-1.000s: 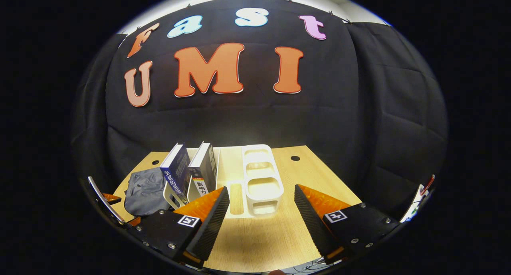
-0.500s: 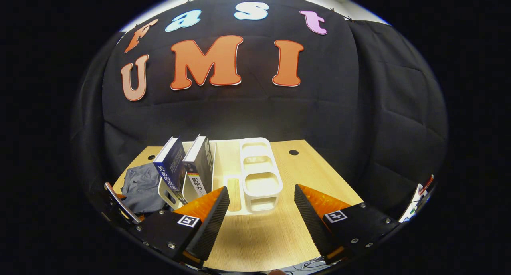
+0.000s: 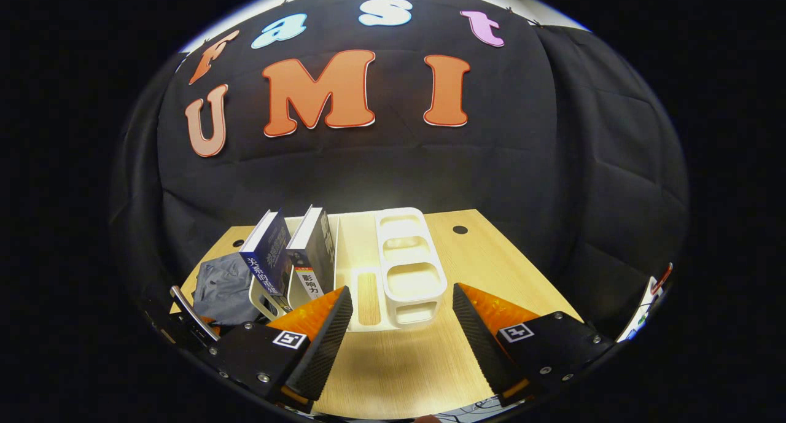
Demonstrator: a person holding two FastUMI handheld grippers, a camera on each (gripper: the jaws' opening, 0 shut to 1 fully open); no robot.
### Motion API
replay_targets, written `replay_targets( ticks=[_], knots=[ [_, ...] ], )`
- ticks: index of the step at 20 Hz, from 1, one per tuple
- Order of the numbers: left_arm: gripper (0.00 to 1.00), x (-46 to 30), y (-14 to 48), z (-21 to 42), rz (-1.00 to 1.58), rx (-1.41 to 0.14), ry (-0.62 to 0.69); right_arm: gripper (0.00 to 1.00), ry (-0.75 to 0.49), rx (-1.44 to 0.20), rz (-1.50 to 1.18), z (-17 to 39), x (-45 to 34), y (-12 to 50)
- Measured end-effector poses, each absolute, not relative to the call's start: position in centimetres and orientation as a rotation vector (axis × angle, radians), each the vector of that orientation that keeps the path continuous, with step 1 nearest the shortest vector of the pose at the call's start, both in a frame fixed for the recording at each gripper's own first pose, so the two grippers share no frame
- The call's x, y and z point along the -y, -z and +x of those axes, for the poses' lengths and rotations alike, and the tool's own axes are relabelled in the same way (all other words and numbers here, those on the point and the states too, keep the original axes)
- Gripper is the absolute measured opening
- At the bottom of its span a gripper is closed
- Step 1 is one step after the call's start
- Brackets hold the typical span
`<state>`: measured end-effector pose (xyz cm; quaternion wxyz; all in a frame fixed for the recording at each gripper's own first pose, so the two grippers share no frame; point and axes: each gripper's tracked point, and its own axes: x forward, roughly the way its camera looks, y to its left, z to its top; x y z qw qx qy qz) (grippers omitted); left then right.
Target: Open the schoolbag, grab two books from the bookshelf and put them into the schoolbag.
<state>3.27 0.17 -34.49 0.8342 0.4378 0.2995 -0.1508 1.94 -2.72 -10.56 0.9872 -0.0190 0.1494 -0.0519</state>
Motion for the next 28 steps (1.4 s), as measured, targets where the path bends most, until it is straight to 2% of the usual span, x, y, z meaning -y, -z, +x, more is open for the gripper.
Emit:
replay_targets(
  ticks=[2, 4, 16, 24, 28],
  knots=[
    [0.02, 0.0, 34.1, 3.6, 0.891, -0.648, 0.328, 0.98, 0.110, -0.304, -0.022, 2.0, 3.0, 10.7],
    [0.02, -0.4, 33.6, 3.6, 0.864, -0.712, 0.337, 0.98, 0.110, -0.307, -0.005, 2.2, 3.0, 10.8],
    [0.01, -3.2, 22.7, 7.4, 0.656, -0.792, 0.388, 0.98, 0.096, -0.309, 0.070, 2.7, 0.5, 10.6],
    [0.01, -5.4, 16.9, 11.6, 0.749, -0.742, 0.414, 0.98, 0.123, -0.328, 0.136, 1.4, -0.8, 10.5],
    [0.00, -6.4, 14.7, 13.2, 0.711, -0.737, 0.419, 0.98, 0.130, -0.342, 0.131, 0.3, -2.1, 10.5]
  ],
)
